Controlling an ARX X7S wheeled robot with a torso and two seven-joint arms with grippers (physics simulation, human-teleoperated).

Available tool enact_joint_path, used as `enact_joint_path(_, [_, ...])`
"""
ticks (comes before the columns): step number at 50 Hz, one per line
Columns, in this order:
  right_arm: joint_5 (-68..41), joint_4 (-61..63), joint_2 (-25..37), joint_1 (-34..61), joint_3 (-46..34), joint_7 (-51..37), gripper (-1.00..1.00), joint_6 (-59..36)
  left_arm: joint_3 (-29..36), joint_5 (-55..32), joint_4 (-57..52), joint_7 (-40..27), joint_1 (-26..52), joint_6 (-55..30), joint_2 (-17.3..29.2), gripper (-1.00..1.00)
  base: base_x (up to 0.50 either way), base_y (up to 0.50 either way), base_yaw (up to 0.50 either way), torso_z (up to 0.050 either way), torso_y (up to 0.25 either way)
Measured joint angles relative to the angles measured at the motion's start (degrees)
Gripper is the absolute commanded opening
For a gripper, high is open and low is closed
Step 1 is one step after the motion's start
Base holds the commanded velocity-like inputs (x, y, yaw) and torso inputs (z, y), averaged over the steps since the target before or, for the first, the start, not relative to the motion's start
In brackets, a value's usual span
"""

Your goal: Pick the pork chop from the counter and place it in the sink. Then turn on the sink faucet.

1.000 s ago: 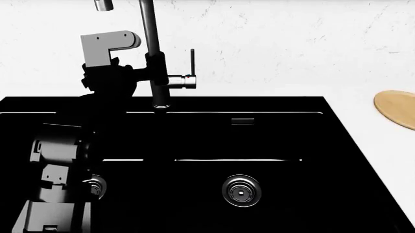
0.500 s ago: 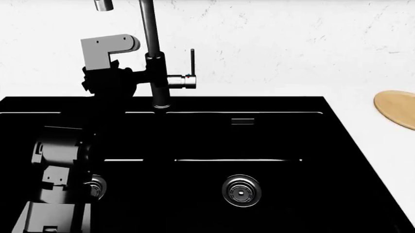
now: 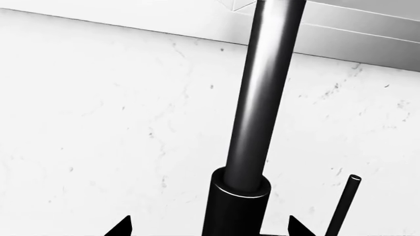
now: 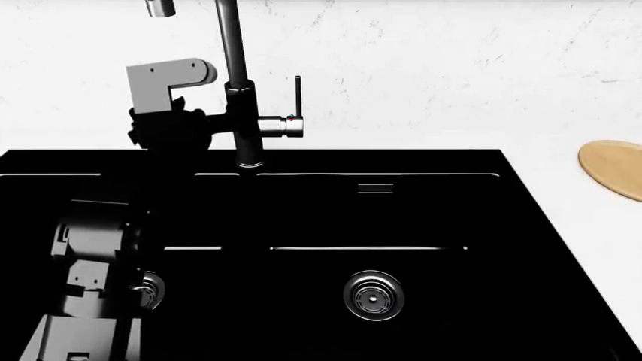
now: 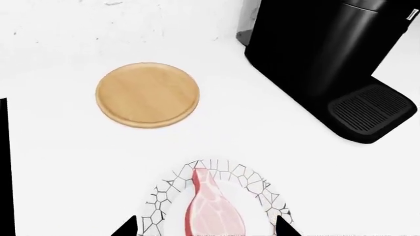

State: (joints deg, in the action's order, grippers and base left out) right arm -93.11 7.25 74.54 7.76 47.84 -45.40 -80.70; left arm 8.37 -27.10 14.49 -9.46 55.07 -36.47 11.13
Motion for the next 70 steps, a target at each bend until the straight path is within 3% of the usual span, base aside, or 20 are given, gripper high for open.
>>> enact_joint_path(70, [12.2,-11.75,-2.3,0.48,-16.63,10.57,1.0,15.09,1.87,-0.51,0.85,-0.78,-0.28,1.57,0.91,1.0,0.0,0.0,0.0,0.0,0.0])
